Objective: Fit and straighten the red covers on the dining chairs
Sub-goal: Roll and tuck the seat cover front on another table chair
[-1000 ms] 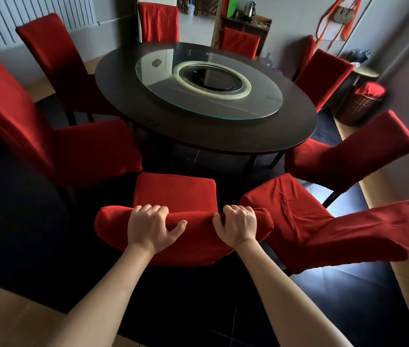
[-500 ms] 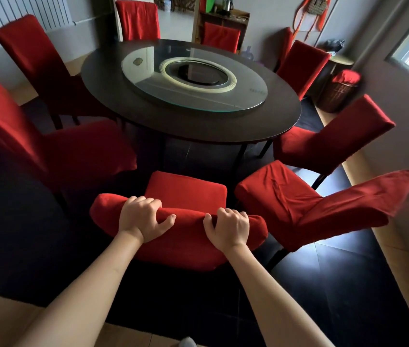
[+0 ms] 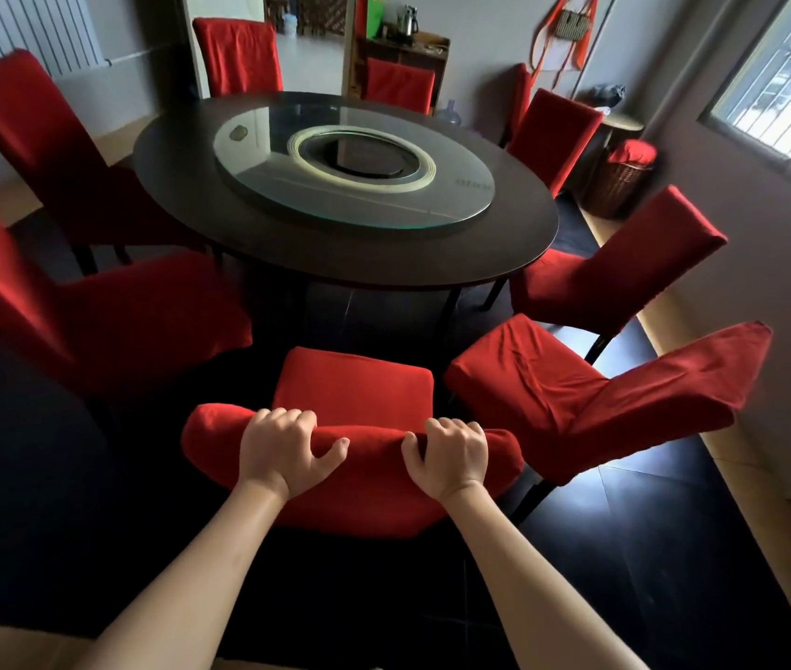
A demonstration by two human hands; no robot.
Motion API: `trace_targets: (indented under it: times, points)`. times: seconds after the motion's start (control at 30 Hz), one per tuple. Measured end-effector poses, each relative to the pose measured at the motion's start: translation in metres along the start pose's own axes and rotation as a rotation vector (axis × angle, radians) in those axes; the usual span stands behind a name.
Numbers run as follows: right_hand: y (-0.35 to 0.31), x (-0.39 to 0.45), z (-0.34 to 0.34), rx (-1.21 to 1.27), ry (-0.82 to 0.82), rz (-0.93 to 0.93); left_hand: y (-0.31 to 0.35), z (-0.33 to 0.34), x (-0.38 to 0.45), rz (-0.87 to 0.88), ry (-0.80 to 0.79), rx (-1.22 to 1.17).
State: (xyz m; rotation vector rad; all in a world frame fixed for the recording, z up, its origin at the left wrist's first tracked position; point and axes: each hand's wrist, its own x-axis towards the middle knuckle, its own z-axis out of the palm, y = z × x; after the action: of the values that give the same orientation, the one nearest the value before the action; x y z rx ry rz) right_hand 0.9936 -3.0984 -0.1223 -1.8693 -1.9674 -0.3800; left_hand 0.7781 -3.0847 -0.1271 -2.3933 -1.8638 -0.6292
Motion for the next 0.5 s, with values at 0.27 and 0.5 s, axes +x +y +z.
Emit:
trace_targets:
  times: [0.27,0.5]
  points:
    - [0.010,0.014,0.007,-0.013,-0.003,-0.065,0.007,0.005,0.002,-0.020,0.072,-0.006]
    - [0.014,0.034,0.018,0.007,0.001,-0.067,0.002,0.012,0.017,-0.026,0.088,0.002]
